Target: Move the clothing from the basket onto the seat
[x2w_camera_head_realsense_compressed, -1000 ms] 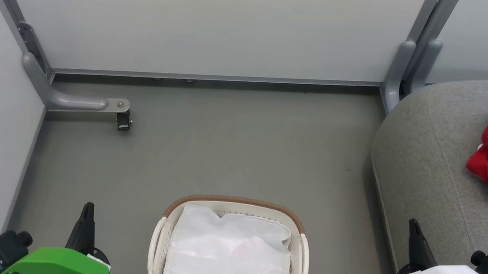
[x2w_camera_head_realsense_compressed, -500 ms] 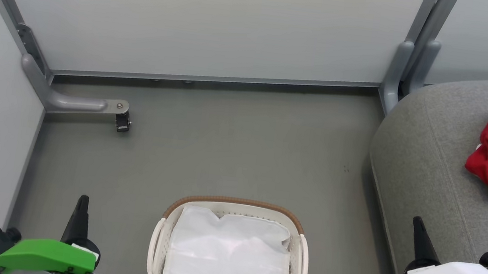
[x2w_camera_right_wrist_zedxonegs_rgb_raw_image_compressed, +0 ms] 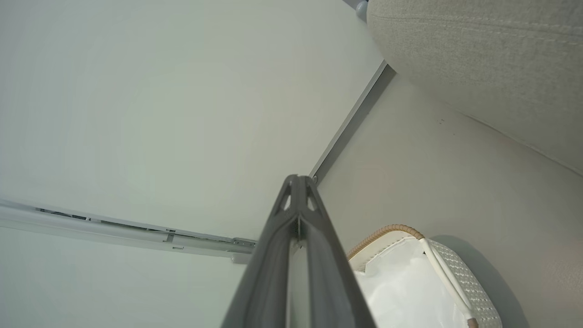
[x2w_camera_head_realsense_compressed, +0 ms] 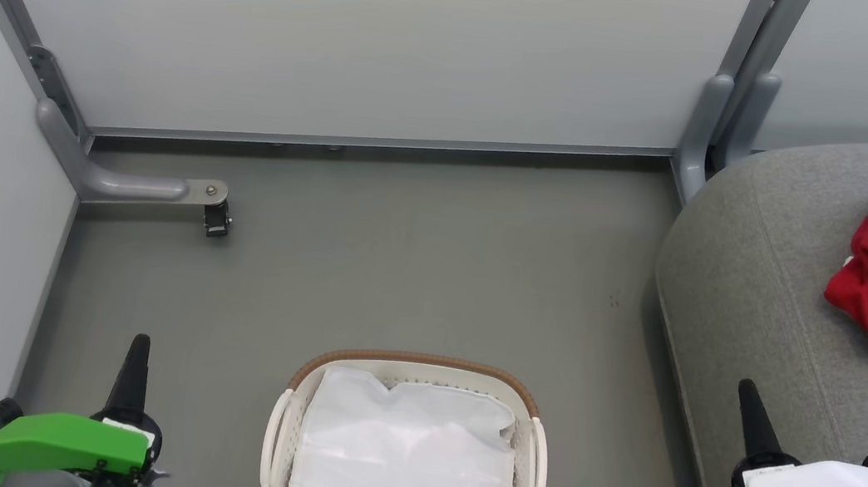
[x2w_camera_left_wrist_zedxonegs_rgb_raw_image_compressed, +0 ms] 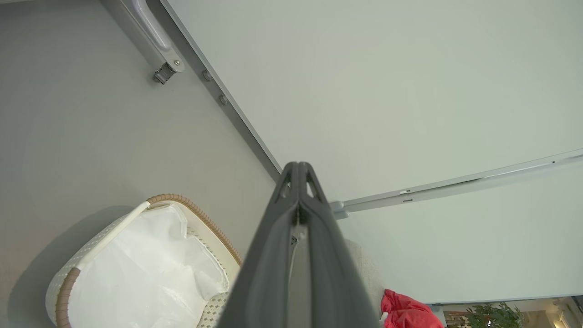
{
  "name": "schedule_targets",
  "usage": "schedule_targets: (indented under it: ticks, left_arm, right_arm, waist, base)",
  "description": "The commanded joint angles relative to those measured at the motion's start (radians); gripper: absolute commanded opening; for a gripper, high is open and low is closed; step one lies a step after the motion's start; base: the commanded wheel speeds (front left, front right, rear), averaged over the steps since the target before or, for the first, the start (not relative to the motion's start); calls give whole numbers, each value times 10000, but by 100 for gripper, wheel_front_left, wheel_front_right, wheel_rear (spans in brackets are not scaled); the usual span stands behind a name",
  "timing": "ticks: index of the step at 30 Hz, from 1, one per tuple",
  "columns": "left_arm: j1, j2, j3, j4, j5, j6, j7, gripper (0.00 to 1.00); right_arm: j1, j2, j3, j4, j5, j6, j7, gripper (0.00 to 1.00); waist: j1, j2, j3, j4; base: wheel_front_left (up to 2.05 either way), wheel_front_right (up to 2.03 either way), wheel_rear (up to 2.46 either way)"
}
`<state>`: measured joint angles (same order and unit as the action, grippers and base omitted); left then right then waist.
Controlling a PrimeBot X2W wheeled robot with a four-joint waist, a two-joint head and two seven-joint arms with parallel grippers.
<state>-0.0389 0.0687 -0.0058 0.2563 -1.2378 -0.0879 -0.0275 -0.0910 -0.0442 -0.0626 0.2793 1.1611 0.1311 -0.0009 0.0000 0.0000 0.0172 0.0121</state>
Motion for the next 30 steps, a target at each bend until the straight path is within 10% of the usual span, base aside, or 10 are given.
schedule_targets:
  ticks: [1, 30]
  left_arm:
    - [-282, 51, 65, -119, -235, -69, 79, 0]
    - [-574, 23, 607, -132, -2460, -290, 767, 0]
  right_arm:
    - [-141, -55, -73, -137, 274, -2, 67, 0]
    - [-208, -75, -350, -280, 2789, -3, 719, 0]
  waist:
    - [0, 0, -4, -3]
    - [0, 0, -77, -66]
  base:
    - [0, 0, 0]
    - [0, 0, 0]
